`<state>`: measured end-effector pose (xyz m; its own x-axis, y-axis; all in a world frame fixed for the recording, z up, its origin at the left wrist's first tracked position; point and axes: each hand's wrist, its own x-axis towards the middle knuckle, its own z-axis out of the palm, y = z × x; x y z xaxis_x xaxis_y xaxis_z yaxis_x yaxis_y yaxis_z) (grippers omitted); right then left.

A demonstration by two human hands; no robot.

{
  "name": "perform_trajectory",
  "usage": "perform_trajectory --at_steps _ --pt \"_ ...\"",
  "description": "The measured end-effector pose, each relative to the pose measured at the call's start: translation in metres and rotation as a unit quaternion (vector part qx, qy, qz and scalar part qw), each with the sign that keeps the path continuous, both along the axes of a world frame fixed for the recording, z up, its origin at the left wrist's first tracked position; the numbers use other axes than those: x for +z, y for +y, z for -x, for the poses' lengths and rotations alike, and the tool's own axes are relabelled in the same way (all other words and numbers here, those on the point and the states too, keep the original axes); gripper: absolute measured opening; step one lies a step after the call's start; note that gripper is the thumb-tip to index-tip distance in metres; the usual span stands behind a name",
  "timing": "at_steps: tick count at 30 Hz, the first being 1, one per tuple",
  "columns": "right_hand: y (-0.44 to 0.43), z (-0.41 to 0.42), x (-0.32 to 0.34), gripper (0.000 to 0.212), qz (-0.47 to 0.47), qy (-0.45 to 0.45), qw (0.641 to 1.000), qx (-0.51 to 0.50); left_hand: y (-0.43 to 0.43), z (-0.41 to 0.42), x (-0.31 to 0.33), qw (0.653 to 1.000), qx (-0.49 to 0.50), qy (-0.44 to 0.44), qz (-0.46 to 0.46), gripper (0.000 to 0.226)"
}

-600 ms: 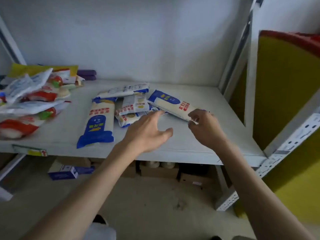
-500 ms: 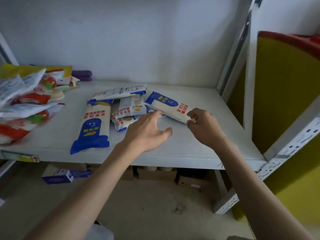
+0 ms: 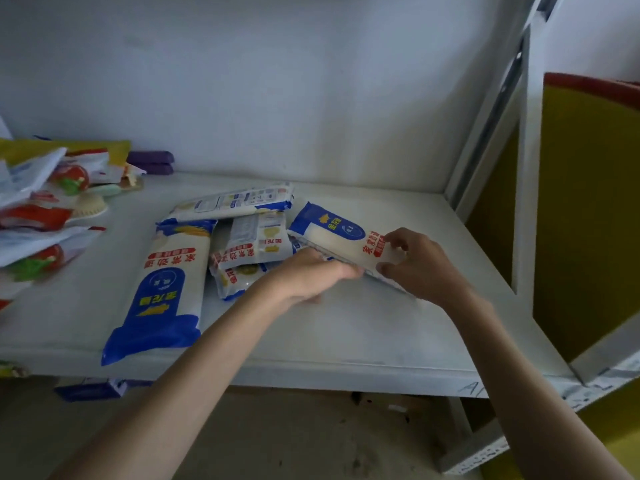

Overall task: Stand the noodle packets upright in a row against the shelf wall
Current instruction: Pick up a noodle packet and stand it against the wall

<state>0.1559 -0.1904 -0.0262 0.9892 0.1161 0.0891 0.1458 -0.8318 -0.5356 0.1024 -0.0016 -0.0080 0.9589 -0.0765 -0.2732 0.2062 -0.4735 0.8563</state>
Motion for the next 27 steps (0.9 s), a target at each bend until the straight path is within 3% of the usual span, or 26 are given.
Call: perform_trajectory --at_steps 6,12,18,22,27 --pt "-0.003 -0.021 0.004 0.055 -0.018 0.052 0.998 0.021 -0.008 -0.027 -0.015 0.976 0.072 0.125 0.166 0.039" --pt "-0.007 -0.037 -0.003 0.05 -0.017 0.064 0.998 0.019 -0.016 -0.048 -0.026 0.947 0.106 0.151 0.264 0.043" --pt "-0.007 -0.049 -0.001 0.051 -0.041 0.107 0.993 0.021 -0.026 -0.064 -0.039 0.93 0.142 0.135 0.31 0.026" --pt "-0.005 -0.057 -0.001 0.046 -0.085 0.145 0.986 0.007 -0.034 -0.072 -0.05 0.925 0.171 0.071 0.332 0.025" --pt "-0.008 -0.068 -0.001 0.037 -0.125 0.137 0.983 -0.009 -0.047 -0.082 -0.052 0.935 0.173 -0.008 0.31 0.003"
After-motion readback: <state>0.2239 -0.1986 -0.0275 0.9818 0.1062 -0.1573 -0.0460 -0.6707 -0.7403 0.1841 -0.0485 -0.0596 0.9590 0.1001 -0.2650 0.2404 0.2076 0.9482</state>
